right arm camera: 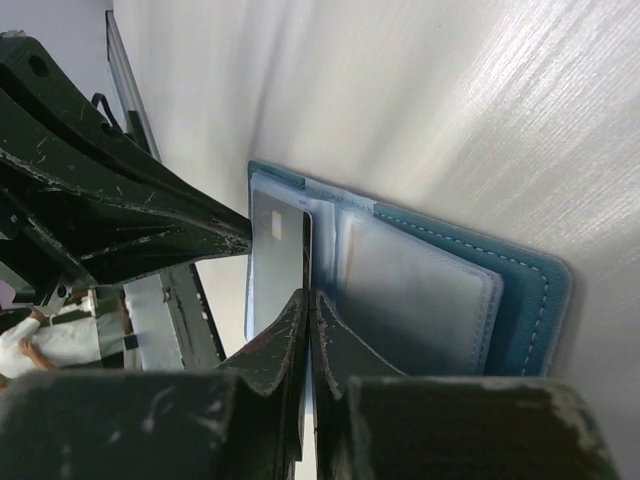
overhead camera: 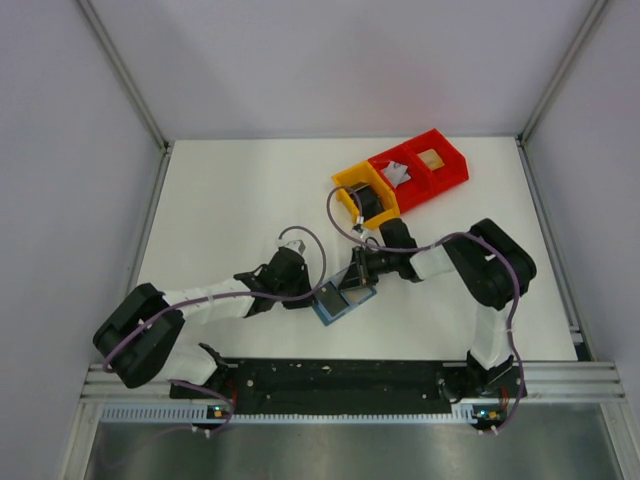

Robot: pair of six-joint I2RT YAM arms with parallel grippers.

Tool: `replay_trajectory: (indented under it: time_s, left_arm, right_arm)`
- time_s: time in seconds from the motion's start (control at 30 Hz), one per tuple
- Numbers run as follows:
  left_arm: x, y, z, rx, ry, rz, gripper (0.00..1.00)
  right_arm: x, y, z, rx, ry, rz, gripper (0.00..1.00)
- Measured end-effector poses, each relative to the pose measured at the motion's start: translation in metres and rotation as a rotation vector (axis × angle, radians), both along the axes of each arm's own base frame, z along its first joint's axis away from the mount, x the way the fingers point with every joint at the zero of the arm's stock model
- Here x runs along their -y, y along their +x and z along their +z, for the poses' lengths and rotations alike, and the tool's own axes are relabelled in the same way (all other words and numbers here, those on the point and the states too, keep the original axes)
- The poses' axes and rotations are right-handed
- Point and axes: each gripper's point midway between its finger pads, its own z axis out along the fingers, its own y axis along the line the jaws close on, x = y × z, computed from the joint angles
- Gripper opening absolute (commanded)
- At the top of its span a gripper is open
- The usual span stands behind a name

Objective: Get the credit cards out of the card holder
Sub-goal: Remove the credit card from the card holder.

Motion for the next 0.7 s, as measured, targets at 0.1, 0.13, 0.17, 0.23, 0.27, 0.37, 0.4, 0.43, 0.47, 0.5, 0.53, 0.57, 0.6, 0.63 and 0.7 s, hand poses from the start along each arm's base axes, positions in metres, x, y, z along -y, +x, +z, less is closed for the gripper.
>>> replay_trajectory:
  time_s: [0.1, 0.13, 0.17, 0.23, 0.27, 0.37, 0.4, 0.43, 0.47, 0.5, 0.53, 0.57, 0.6, 0.63, 0.7]
  left_arm:
    - [-0.0001, 0.0000, 0.0000, -0.001, 0.000, 0.001, 0.00]
    - [-0.0001, 0.0001, 0.0000, 0.000, 0.000, 0.001, 0.00]
    - [-0.0002, 0.0001, 0.0000, -0.001, 0.000, 0.001, 0.00]
    - [-0.0002, 0.0001, 0.0000, -0.001, 0.000, 0.001, 0.00]
    - [-0.0001, 0.0001, 0.0000, -0.001, -0.001, 0.001, 0.00]
    - [-0.0001, 0.0001, 0.0000, -0.001, -0.001, 0.001, 0.00]
    - [-0.0001, 0.0001, 0.0000, -0.001, -0.001, 0.001, 0.00]
    - [-0.0001, 0.0001, 0.0000, 0.000, 0.000, 0.001, 0.00]
    - [-0.0001, 0.0001, 0.0000, -0.001, -0.001, 0.001, 0.00]
    - [-0.0001, 0.0001, 0.0000, -0.001, -0.001, 0.001, 0.00]
    - [-0.0001, 0.0001, 0.0000, -0.001, -0.001, 0.001, 0.00]
    - [-0.0001, 0.0001, 0.0000, -0.001, -0.001, 0.001, 0.00]
    - [-0.0001, 0.0001, 0.0000, -0.001, -0.001, 0.001, 0.00]
    - [-0.0001, 0.0001, 0.0000, -0.001, -0.001, 0.001, 0.00]
    - [-0.0001, 0.0001, 0.0000, 0.000, 0.000, 0.000, 0.00]
  right_arm:
    - [-0.0004, -0.0006, 0.0003, 0.000, 0.002, 0.003, 0.00]
    - [-0.0003, -0.0005, 0.0003, 0.000, 0.002, 0.003, 0.00]
    - [-0.0002, -0.0005, 0.0004, -0.001, 0.002, 0.003, 0.00]
    - [0.0005, 0.0002, 0.0007, -0.001, 0.004, 0.001, 0.00]
    - [0.0014, 0.0013, 0.0008, -0.002, 0.004, -0.002, 0.00]
    - [0.0040, 0.0044, 0.0006, -0.002, 0.004, -0.012, 0.00]
    - [0.0046, 0.0050, 0.0005, -0.003, 0.004, -0.014, 0.00]
    - [0.0051, 0.0056, 0.0007, -0.003, 0.005, -0.016, 0.00]
    - [0.0053, 0.0056, 0.0009, -0.004, 0.007, -0.015, 0.00]
    - [0.0052, 0.0053, 0.0012, -0.004, 0.008, -0.013, 0.02]
    - [0.0051, 0.0052, 0.0014, -0.004, 0.009, -0.012, 0.07]
    - [0.0050, 0.0048, 0.0016, -0.005, 0.011, -0.011, 0.11]
    - [0.0047, 0.0042, 0.0018, -0.005, 0.011, -0.008, 0.15]
    - [0.0040, 0.0031, 0.0020, -0.006, 0.013, -0.004, 0.16]
    - [0.0030, 0.0017, 0.0023, -0.007, 0.014, 0.000, 0.16]
